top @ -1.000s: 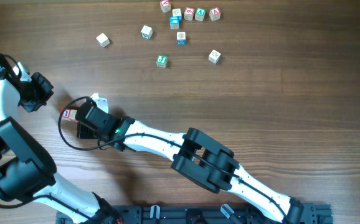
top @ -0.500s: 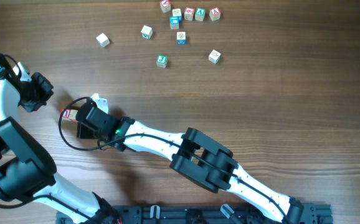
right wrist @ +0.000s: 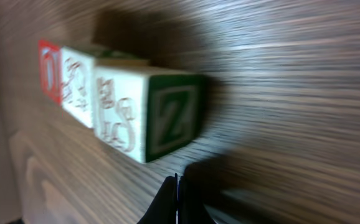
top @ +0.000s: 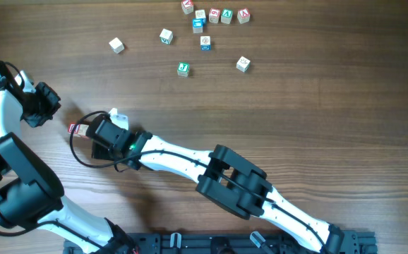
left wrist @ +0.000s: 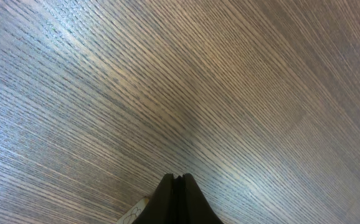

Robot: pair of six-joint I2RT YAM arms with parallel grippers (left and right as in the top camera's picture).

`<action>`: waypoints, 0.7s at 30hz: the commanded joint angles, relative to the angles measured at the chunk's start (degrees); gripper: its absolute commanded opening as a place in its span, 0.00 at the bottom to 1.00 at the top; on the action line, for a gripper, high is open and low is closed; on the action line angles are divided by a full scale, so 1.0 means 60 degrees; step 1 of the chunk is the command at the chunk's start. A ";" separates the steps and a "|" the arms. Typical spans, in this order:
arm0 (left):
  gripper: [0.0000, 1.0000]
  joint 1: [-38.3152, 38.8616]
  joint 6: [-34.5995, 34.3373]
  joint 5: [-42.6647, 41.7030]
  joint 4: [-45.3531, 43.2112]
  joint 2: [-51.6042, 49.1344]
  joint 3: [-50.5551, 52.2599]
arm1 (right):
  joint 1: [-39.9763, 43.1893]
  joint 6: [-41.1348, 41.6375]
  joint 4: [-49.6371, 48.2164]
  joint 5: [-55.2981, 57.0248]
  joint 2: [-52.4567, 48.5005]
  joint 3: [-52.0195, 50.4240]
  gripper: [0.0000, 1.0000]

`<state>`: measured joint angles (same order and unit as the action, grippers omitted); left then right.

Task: Form a horizontal line

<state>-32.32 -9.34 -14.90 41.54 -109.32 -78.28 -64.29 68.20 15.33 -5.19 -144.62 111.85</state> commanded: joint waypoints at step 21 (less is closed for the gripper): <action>0.04 -0.0047 -0.0055 -0.0036 0.0011 -0.0186 -0.0051 | 0.0215 -0.0062 -0.0025 0.1020 0.0248 -0.0066 0.05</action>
<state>-32.32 -9.37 -14.90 41.54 -109.32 -78.28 -63.05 70.15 16.03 0.95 -143.74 111.85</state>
